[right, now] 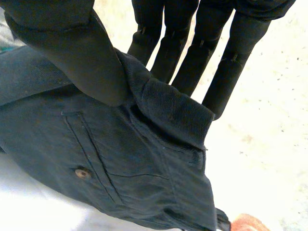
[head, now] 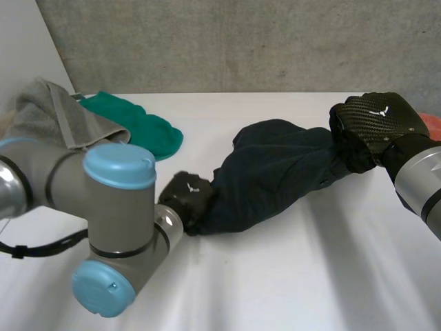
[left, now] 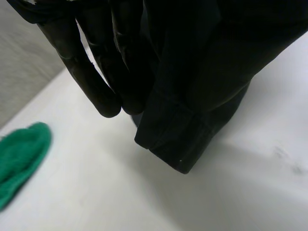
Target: Fold the laundry.
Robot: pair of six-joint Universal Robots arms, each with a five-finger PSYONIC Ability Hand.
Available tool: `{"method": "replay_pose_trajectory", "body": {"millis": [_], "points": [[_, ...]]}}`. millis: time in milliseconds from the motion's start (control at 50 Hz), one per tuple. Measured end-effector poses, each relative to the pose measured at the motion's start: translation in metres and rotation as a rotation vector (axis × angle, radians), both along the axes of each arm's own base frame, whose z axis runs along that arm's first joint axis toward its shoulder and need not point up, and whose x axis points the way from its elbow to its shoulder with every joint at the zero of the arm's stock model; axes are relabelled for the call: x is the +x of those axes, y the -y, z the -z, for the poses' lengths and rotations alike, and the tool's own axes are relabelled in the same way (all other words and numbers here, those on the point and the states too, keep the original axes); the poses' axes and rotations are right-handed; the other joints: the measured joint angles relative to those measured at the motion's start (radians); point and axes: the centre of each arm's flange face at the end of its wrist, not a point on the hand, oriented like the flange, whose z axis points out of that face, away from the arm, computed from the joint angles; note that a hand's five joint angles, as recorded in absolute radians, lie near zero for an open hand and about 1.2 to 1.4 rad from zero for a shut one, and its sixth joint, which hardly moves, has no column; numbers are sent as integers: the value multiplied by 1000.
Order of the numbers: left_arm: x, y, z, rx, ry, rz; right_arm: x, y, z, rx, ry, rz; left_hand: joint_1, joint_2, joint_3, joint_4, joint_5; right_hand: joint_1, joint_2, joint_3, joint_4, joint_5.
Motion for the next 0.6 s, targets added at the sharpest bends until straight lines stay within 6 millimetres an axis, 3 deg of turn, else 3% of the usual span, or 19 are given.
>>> {"method": "replay_pose_trajectory", "body": {"millis": [60,180,280,340,380,440,600], "points": [[4,2,-18,-23,-37,-26,-1,4,1,-3,-35,5,0,0,0,0,0,0,0,0,0,0],[38,3,-121,-206,-197,-111,-10,16,-14,-33,-155,17,0,0,0,0,0,6,0,3,0,0],[71,-22,-219,-427,-357,-122,-12,16,-47,-70,-186,6,0,1,3,0,0,6,0,5,0,0],[81,-30,-250,-500,-402,-121,-11,14,-63,-70,-188,0,0,3,3,0,0,6,0,5,1,0],[83,-28,-259,-512,-406,-125,-10,15,-68,-54,-191,-6,0,3,3,1,0,6,0,5,1,0],[78,-12,-254,-479,-377,-134,-5,19,-65,-10,-205,-25,0,3,3,1,0,6,0,5,1,0],[47,53,-191,-320,-227,-142,26,42,-29,79,-254,-88,0,3,3,1,0,6,0,5,1,4]]}}
